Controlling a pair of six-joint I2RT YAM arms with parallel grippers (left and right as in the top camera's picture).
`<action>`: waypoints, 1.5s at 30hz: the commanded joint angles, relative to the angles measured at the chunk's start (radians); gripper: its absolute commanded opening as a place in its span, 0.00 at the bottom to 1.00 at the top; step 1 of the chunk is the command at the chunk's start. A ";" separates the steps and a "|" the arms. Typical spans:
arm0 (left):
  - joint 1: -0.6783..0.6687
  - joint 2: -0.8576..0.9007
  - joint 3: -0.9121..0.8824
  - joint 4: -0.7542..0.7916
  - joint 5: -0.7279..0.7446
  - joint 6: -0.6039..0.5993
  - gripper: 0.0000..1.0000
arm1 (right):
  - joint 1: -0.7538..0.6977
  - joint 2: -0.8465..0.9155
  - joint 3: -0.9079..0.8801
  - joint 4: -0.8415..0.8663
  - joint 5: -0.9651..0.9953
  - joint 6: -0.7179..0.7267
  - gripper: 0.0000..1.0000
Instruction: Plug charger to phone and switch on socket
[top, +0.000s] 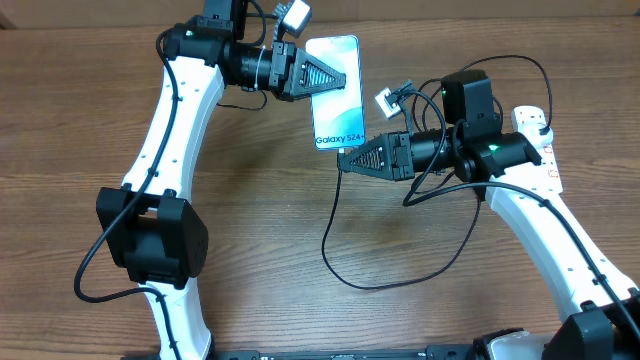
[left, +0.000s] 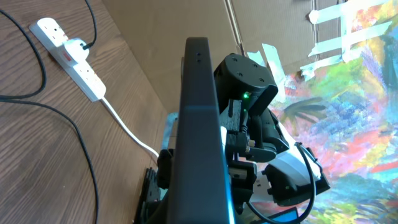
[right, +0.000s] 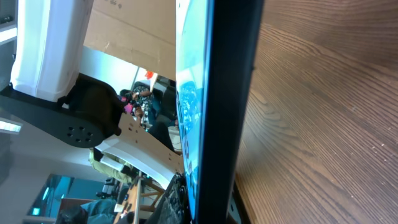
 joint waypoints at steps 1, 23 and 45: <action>-0.034 -0.031 0.018 -0.016 0.015 0.009 0.04 | -0.032 -0.004 0.014 0.072 0.033 0.071 0.04; -0.033 -0.030 0.018 -0.031 0.016 0.013 0.04 | -0.081 -0.004 0.014 0.089 0.097 0.150 0.04; 0.208 -0.031 0.018 0.055 -0.033 -0.093 0.04 | -0.064 -0.003 0.014 -0.163 0.536 0.213 0.31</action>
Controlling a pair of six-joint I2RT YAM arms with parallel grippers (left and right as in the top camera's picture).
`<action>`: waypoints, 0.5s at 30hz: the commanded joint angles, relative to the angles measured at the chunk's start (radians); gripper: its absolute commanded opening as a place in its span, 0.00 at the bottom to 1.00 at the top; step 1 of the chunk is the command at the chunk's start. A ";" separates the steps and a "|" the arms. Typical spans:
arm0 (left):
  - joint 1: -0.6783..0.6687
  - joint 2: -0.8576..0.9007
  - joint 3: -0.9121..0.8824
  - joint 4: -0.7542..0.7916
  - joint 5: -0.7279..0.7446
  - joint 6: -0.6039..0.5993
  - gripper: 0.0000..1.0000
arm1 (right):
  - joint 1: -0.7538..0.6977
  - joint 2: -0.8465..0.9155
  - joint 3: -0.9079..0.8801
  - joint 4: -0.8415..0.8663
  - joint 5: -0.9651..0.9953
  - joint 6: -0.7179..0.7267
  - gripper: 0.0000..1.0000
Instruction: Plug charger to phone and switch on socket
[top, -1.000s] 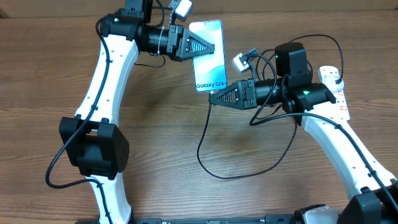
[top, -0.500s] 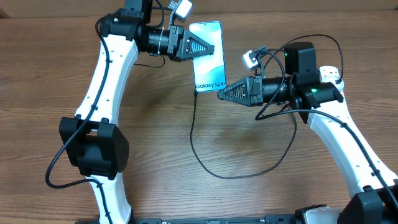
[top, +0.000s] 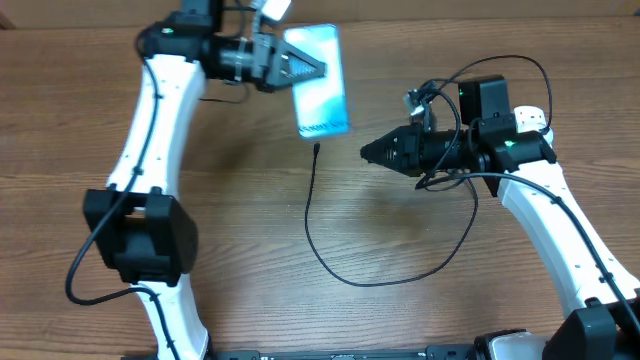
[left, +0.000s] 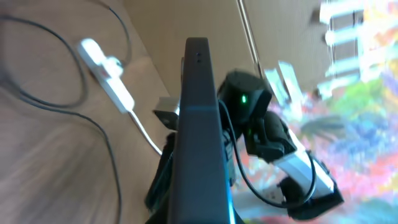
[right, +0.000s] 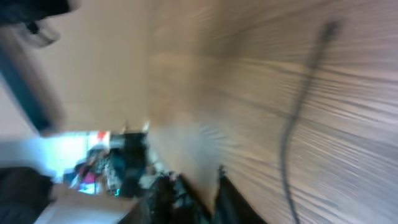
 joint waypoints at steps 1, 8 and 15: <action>0.109 -0.031 0.006 0.003 0.003 -0.042 0.04 | 0.019 -0.002 0.018 0.003 0.208 0.070 0.34; 0.191 -0.031 0.006 -0.007 -0.063 -0.057 0.04 | 0.123 0.117 0.126 -0.021 0.393 0.134 0.40; 0.206 -0.031 0.006 -0.015 -0.067 -0.056 0.04 | 0.187 0.360 0.314 -0.050 0.443 0.191 0.40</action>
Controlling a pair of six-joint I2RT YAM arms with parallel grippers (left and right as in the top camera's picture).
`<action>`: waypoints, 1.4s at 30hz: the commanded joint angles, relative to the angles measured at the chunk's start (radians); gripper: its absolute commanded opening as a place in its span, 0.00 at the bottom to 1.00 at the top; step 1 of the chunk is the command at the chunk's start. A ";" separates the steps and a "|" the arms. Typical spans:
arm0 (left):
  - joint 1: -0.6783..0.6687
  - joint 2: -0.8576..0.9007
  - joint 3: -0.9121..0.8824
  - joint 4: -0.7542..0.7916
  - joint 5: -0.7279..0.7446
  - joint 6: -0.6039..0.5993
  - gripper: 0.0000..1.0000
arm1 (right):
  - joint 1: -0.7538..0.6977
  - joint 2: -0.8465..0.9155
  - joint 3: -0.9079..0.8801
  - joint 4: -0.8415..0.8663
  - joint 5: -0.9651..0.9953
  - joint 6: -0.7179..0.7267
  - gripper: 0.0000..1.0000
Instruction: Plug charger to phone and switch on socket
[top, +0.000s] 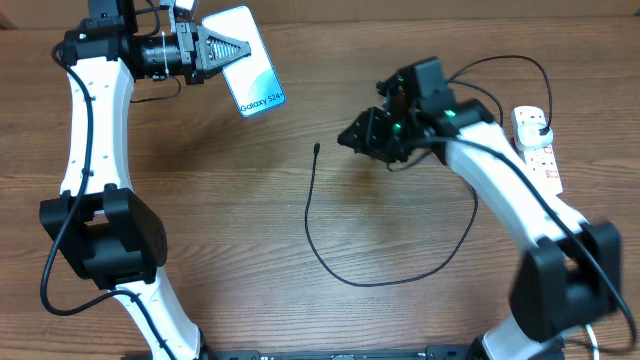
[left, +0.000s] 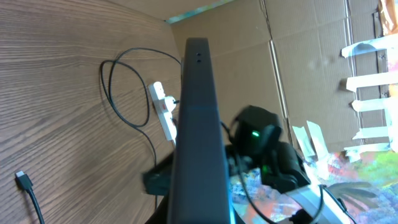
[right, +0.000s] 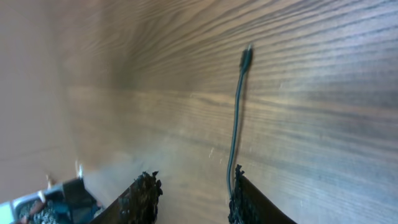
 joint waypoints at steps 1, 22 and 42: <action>0.000 -0.030 0.006 -0.012 0.024 -0.010 0.04 | 0.034 0.108 0.092 -0.001 0.092 0.061 0.40; 0.011 -0.030 0.006 -0.041 -0.026 -0.010 0.04 | 0.093 0.390 0.115 0.206 -0.001 0.186 0.43; 0.011 -0.030 0.006 -0.105 -0.077 0.026 0.04 | 0.093 0.537 0.115 0.375 -0.090 0.314 0.28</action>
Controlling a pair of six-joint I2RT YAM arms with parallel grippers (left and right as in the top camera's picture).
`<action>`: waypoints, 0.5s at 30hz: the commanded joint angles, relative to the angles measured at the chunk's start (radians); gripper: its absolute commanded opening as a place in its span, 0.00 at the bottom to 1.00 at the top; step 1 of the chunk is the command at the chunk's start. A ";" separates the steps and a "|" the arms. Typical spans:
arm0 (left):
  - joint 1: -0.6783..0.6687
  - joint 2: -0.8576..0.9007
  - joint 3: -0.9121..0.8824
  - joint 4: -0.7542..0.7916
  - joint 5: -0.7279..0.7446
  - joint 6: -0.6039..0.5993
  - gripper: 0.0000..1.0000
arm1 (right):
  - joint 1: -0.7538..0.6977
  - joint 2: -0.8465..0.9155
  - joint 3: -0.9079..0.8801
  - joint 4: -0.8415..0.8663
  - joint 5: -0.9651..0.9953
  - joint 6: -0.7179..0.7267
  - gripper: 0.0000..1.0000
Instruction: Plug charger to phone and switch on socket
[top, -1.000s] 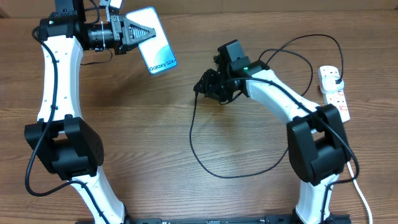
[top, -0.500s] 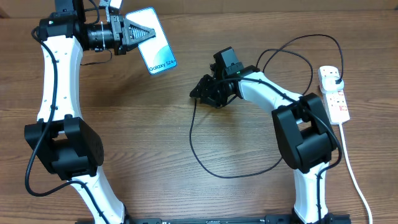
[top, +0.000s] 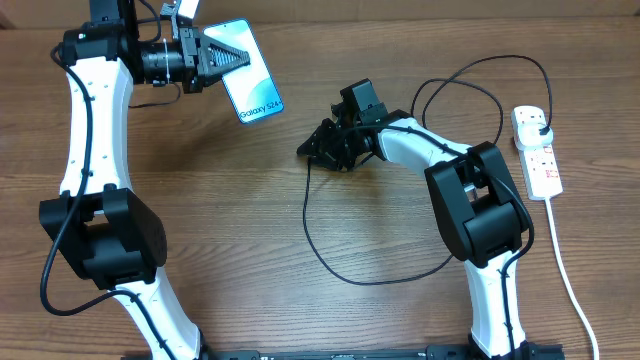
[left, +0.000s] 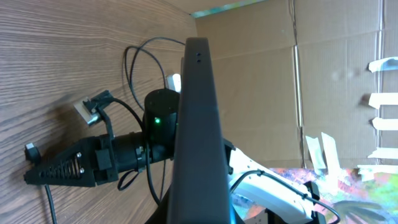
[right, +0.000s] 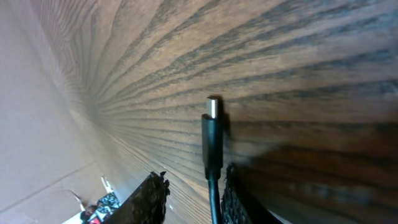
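Note:
The phone (top: 255, 85), its lit screen reading Galaxy S24, hangs above the table's back left with my left gripper (top: 235, 58) shut on it. In the left wrist view the phone (left: 199, 118) shows edge-on. The black charger cable (top: 330, 265) loops over the table to a plug in the white power strip (top: 535, 150). Its free connector (right: 212, 127) lies flat on the wood. My right gripper (top: 306, 150) is low at that end, open, its fingers (right: 155, 196) either side of the connector and the cable close to the right one.
The wooden table (top: 200, 250) carries only the cable and the power strip at its right edge. Cardboard walls (left: 261, 56) stand behind the table. The right arm (top: 420, 145) stretches across the middle, over part of the cable loop.
My right gripper has moved left and down from beside the cable to its free end, where the connector lies between the open fingers. The left gripper holds the phone in nearly the same spot.
First the left gripper held the phone at the back centre with the right gripper at its lower edge. Then the phone stood further left, the cable end lay loose on the table and the right gripper was drawn back. Now the right gripper straddles the connector.

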 joint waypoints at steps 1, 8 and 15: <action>0.009 -0.030 0.006 -0.010 0.016 0.027 0.04 | -0.001 0.058 0.011 0.008 0.030 0.022 0.27; 0.009 -0.030 0.006 -0.010 0.016 0.026 0.04 | -0.001 0.079 0.011 0.024 0.038 -0.043 0.13; 0.009 -0.030 0.006 -0.010 0.016 0.026 0.04 | -0.008 0.079 0.012 0.034 0.049 -0.254 0.04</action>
